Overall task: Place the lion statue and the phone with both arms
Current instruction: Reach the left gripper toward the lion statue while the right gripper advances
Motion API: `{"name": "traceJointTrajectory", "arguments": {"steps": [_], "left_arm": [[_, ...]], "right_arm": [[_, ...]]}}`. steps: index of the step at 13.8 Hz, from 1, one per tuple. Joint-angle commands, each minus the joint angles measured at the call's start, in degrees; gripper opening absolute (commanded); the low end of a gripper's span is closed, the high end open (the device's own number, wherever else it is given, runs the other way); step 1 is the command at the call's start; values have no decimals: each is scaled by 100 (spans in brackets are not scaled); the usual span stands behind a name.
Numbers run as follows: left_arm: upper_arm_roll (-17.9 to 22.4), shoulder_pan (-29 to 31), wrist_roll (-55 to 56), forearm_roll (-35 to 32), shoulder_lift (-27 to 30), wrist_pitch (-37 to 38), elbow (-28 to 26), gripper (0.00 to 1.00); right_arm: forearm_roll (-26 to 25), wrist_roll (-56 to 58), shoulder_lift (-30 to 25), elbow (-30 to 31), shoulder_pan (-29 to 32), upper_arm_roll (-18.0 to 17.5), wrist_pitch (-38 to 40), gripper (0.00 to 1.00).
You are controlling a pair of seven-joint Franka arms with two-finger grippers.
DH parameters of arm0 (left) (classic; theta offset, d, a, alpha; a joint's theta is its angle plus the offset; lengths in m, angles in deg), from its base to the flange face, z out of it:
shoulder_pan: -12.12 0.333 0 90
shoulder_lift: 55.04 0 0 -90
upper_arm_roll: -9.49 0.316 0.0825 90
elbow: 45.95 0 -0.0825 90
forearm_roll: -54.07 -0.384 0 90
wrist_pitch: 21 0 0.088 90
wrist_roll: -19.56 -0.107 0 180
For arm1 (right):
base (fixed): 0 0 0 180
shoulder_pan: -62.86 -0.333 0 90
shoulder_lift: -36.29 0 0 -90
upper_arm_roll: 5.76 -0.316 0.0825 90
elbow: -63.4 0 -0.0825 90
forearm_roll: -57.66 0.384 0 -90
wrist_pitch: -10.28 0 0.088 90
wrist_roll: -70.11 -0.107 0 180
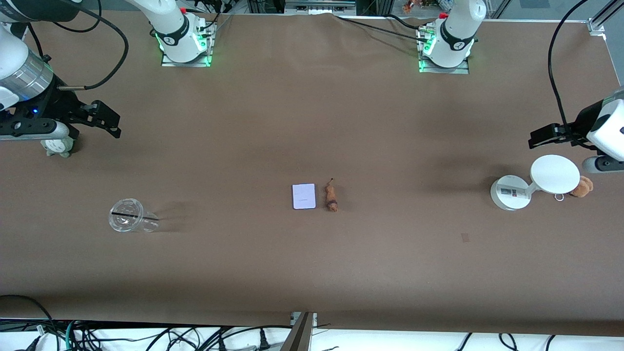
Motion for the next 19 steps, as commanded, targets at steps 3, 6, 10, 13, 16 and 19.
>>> {"name": "traceJointTrajectory", "arguments": {"steps": [3, 6, 10, 13, 16, 19], "left_arm": [[1, -497, 433, 343, -216, 6, 179, 100], [1, -788, 962, 500, -331, -449, 170, 100], [1, -1296, 1366, 642, -743, -1083, 144, 100], [10, -1675, 1842, 598, -1033, -1443, 126, 100], [10, -2018, 1964, 598, -1481, -2206, 65, 100], [19, -2457, 2579, 563, -1920, -2919, 65, 100]], "right_arm": [[-22, -35, -23, -102, 21, 29, -5, 100], [-4, -60, 319, -487, 3, 20, -49, 100], [5, -96, 408, -533, -41, -32, -513, 100], [5, -9, 558, -507, -58, -41, -463, 100], [5, 429, 618, -498, -295, -41, 72, 100], [74, 450, 1040, -498, -576, -50, 381, 100]]}}
